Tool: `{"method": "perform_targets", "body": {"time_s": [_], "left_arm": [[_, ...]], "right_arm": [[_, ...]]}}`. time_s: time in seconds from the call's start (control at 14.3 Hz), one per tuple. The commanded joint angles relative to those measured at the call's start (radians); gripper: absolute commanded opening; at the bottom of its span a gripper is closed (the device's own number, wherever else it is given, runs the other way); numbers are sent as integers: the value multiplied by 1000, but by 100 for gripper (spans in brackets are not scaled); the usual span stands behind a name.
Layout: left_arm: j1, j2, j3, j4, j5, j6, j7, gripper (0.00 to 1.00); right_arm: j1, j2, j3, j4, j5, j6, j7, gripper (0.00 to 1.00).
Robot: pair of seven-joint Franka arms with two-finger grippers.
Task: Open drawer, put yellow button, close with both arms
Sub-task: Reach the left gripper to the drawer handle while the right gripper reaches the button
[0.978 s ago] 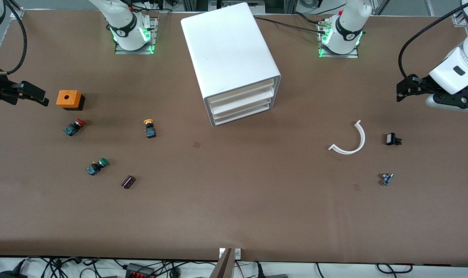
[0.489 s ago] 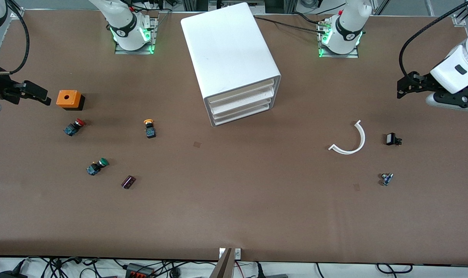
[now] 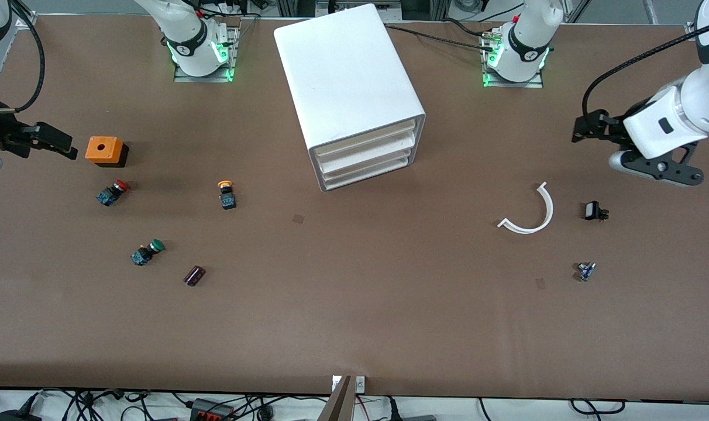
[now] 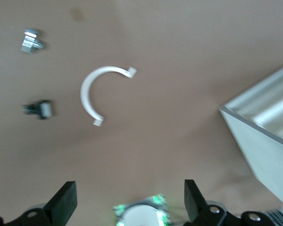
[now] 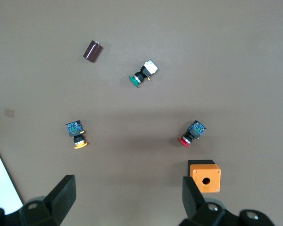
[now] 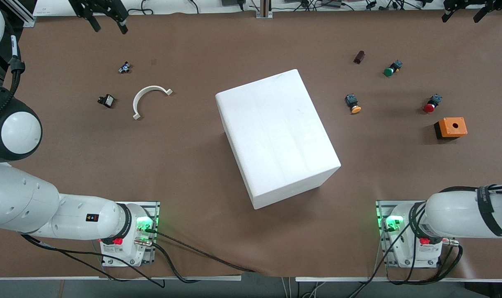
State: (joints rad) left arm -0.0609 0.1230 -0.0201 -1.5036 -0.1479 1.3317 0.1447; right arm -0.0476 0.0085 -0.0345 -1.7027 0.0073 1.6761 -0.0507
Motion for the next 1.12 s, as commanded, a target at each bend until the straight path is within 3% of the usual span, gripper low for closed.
{"method": "perform_targets", "body": {"time_s": [0.0,0.21,0.49,0.77,1.05], "left_arm": [[-4,36,-1,36,-116,-116,26,100],[-13,84,-1,20,-212,-198,27,100],[-28,191,-1,5,-405,-180,33,100],[-85,319,-1,-29,-640,-1,198,100],[-164,333,-1,-162,-821,176,401,100]], "right_arm": [[-1,-10,5,-15,-9,-9,-1,100],[3,-2,8,-14,-9,-6,0,100],[34,31,8,-14,-4,7,2,100],[58,68,8,-14,-1,8,11,100],[63,120,8,-14,28,7,11,100]]}}
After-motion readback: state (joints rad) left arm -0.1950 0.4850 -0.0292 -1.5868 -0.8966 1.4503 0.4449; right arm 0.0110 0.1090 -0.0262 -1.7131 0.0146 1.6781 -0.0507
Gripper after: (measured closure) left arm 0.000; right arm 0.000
